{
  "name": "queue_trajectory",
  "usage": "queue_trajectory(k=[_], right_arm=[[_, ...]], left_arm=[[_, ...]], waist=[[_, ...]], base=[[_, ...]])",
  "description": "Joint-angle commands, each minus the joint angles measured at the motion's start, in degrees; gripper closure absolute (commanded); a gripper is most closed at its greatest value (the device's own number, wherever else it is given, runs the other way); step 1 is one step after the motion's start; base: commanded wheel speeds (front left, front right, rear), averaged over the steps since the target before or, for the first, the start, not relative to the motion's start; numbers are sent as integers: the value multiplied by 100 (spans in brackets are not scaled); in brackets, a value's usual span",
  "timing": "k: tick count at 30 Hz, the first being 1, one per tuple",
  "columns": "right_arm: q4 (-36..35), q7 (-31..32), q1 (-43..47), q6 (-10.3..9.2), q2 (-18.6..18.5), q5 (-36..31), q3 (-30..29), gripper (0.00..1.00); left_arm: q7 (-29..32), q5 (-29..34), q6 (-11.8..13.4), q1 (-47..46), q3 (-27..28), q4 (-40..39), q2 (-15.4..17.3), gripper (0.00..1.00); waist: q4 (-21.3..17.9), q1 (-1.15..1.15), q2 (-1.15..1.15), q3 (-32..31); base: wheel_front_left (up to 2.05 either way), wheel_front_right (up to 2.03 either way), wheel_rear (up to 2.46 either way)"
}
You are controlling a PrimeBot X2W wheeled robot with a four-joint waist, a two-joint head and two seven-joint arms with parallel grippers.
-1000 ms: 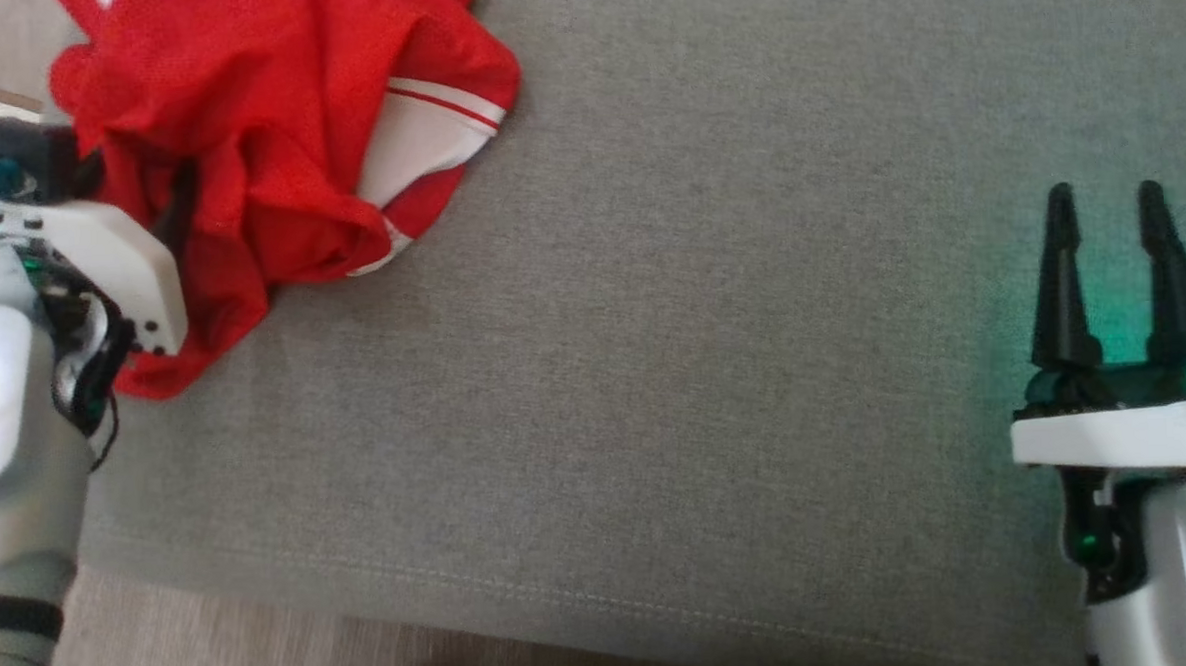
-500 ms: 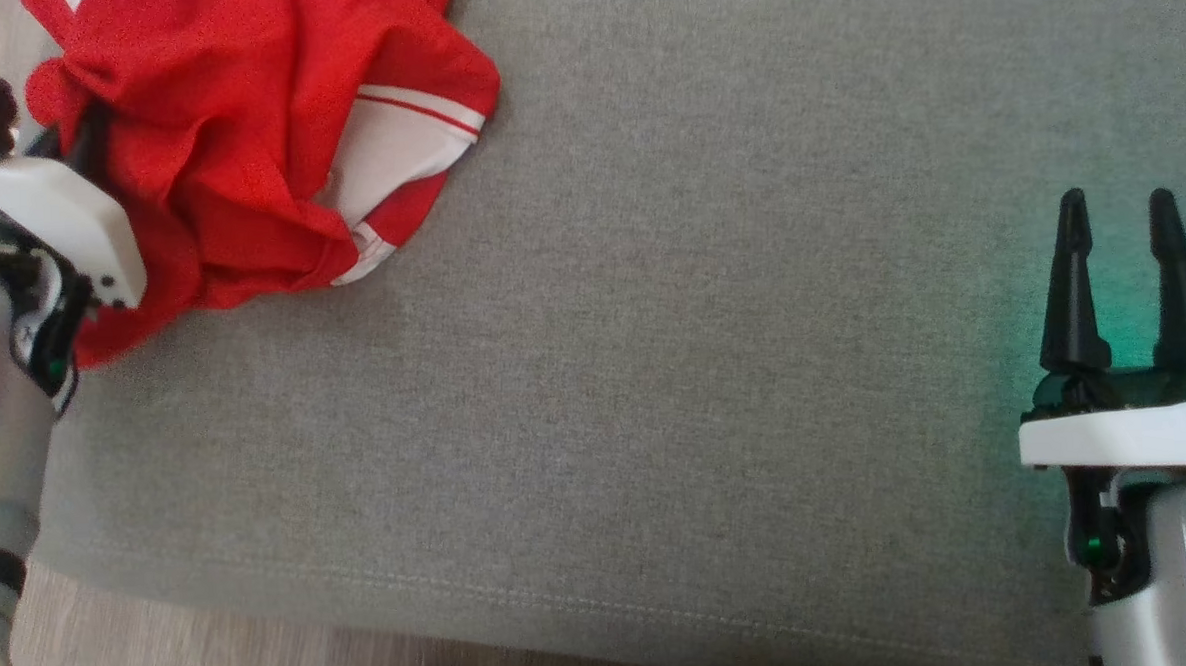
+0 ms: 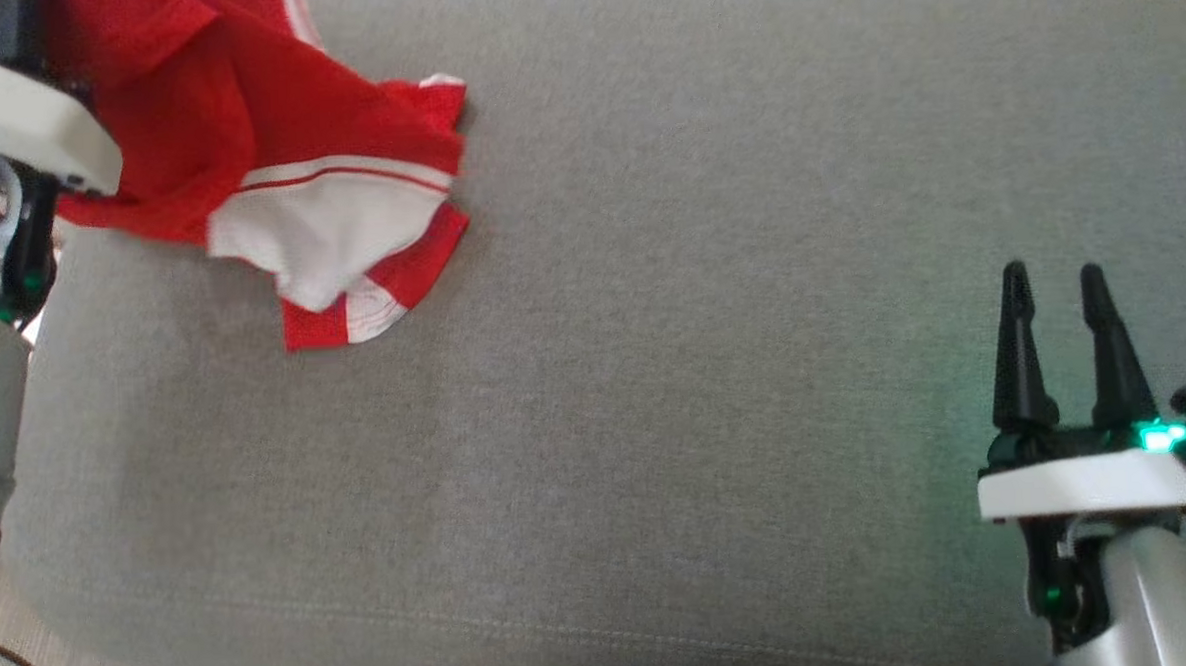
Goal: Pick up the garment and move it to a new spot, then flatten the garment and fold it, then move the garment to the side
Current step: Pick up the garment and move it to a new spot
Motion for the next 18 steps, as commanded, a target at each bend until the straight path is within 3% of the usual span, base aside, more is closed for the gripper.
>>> queue_trajectory(k=[1,6,10,18], right_arm=[[-130,-58,-6,-4,-32,59,190,0],[-68,-78,-2,-4,-32,178,399,0],[-97,-83,-28,-4,-32,284,475,0],[-247,-84,-167,-4,-32,484,678,0]], left_arm=[[38,-38,100,-140,292,-392,352,100],[438,127,398,172,155,-1361,455,100],[854,267,491,355,-86,-1938,468,100],[1527,518,489,416,-827,-2417,18,100]], waist=[[-142,0,0,-187],[-395,0,0,-346],[-670,0,0,-403],[-1541,0,0,-299]], base=[[0,0,0],[0,0,0],[0,0,0],[0,0,0]])
